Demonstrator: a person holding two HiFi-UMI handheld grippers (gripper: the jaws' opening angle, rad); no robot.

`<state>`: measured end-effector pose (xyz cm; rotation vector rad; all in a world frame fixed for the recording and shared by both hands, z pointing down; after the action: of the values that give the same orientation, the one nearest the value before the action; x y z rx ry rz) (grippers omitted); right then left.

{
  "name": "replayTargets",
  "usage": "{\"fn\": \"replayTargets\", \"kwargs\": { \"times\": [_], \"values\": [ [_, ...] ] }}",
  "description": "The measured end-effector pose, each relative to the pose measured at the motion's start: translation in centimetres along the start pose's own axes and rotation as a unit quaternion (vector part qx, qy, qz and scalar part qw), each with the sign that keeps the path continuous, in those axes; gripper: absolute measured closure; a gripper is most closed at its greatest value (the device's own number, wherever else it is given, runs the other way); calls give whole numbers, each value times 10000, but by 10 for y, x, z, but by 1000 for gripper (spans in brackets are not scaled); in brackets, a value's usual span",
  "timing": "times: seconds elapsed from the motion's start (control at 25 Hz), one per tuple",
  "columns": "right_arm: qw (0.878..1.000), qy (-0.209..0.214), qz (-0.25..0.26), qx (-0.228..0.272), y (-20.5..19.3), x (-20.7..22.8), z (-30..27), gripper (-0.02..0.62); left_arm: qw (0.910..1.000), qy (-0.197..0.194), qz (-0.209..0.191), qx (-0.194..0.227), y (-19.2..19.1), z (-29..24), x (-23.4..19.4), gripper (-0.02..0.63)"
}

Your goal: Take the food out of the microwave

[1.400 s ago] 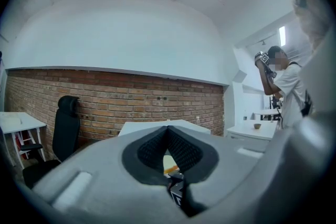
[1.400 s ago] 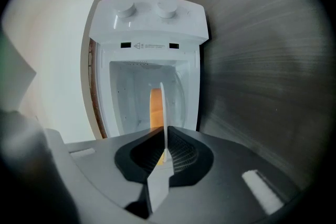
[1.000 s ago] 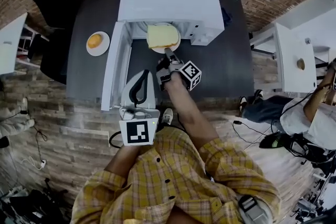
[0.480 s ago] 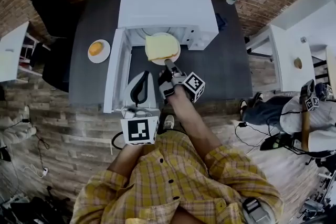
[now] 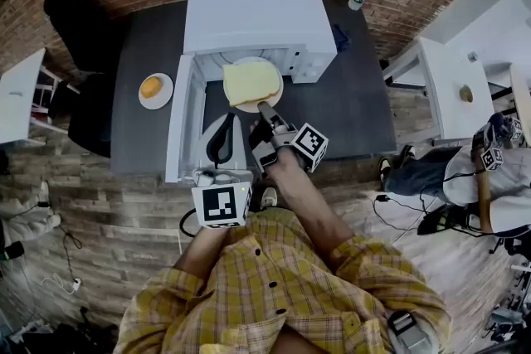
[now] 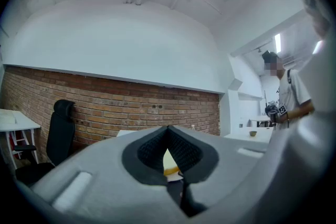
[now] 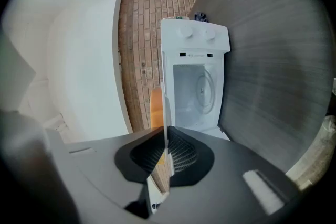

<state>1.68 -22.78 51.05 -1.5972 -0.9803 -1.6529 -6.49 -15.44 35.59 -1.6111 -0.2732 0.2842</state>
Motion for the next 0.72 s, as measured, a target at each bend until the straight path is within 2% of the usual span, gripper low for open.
{"fn": "replayTargets", "kwargs": {
  "times": [0.32, 0.72],
  "values": [
    [9996, 265, 62, -13, -9, -38, 14, 577, 9999, -55, 25, 84, 2, 2, 4, 606],
    [9991, 380, 194, 36, -13, -66, 25, 577, 9998, -95, 65, 150, 5, 0, 4, 606]
  ]
}}
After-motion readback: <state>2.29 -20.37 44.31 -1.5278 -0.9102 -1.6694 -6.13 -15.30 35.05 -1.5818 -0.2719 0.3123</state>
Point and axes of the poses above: the fingertips, and each gripper's own axes: z backward along the fingers, x to its right, y out of its top, the point moved 1 cm from there along z, backward along the fingers, and after that the axes turned 3 degrees about -x, right-handed, at the moved point
